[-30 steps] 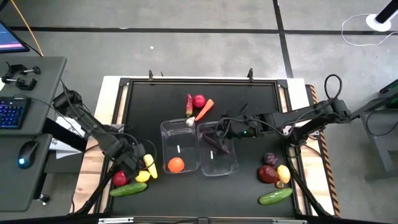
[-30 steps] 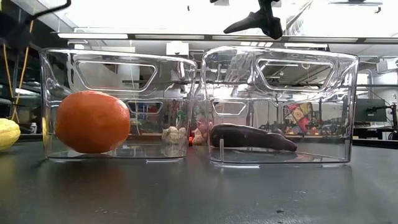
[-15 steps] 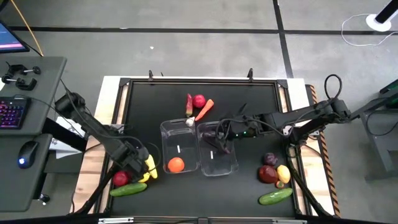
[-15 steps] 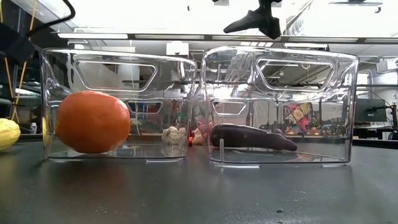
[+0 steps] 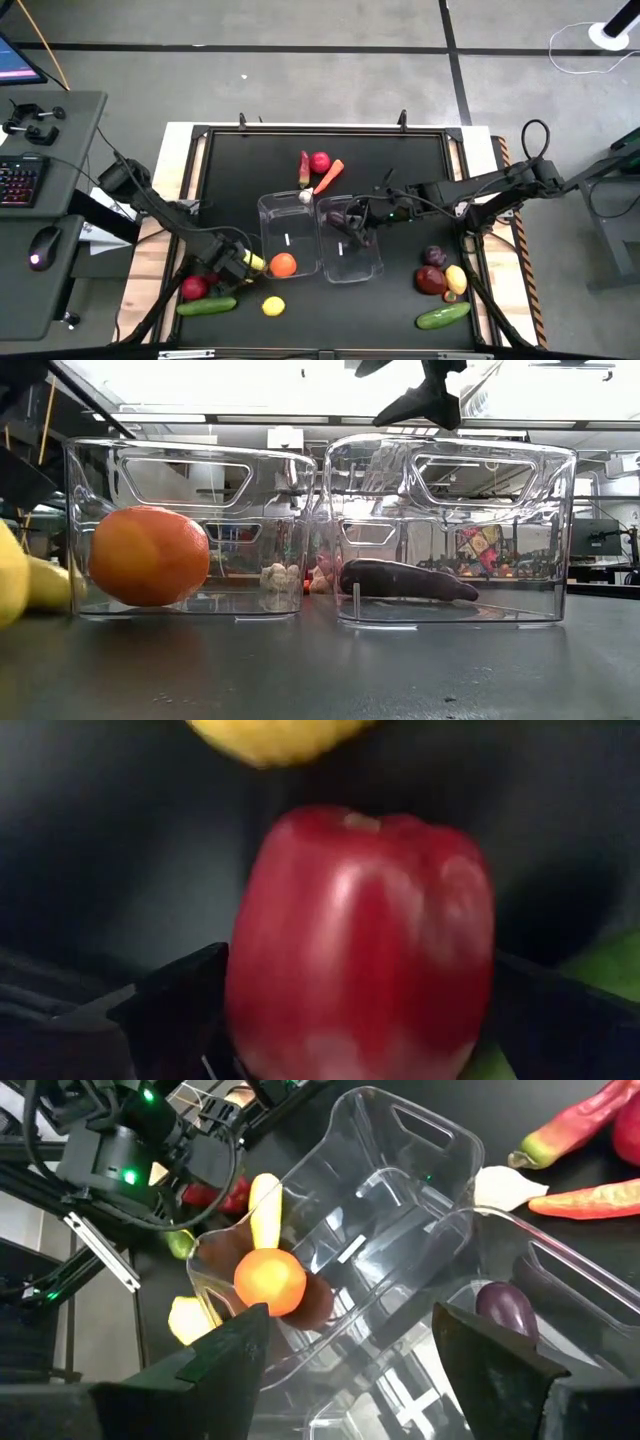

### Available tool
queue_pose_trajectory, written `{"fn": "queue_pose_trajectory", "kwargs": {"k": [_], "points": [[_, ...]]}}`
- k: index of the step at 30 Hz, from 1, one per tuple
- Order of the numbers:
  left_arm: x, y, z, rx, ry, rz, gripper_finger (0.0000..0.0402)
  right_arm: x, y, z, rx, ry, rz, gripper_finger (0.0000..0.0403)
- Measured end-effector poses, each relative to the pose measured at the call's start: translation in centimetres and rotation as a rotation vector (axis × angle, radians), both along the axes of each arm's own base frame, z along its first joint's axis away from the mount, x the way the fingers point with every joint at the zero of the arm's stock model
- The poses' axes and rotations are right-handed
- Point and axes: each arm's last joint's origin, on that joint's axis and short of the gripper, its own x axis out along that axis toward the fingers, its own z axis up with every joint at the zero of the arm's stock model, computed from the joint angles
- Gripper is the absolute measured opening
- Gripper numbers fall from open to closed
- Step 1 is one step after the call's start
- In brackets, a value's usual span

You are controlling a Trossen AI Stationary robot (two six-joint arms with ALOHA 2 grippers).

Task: Sort produce into baskets
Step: Put the left apple into the left transparent bin

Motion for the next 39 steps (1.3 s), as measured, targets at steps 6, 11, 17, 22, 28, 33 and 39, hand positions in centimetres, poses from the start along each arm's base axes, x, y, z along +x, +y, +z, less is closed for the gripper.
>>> {"fn": "queue_pose_trajectory", "kwargs": {"k": [6, 11, 17, 22, 28, 33, 39], "points": [[-0.3, 0.2, 3.0, -0.024, -0.041, -0.012, 0.0308, 0.0, 0.0, 0.0, -0.010, 0.003, 0.011, 0.0273], [-0.9, 1.0, 8.7, -0.063, -0.240, 0.009, 0.0254, 0.0, 0.0, 0.0, -0.013, 0.003, 0.014, 0.0273], [-0.9, 3.5, 15.3, 0.024, -0.667, 0.145, 0.0278, 0.0, 0.0, 0.0, -0.013, 0.003, 0.014, 0.0273], [1.3, 5.2, 17.5, 0.092, -0.895, 0.146, 0.0284, 0.0, 0.0, 0.0, -0.013, 0.003, 0.014, 0.0273], [5.3, 6.7, 15.5, 0.206, -0.855, 0.075, 0.0285, 0.0, 0.0, 0.0, -0.013, 0.003, 0.014, 0.0273], [7.4, 7.9, 13.6, 0.263, -0.764, 0.092, 0.0286, 0.0, 0.0, 0.0, -0.013, 0.003, 0.014, 0.0273], [8.3, 8.4, 12.6, 0.275, -0.721, 0.006, 0.0292, 0.0, 0.0, 0.0, -0.013, 0.003, 0.014, 0.0273]]}}
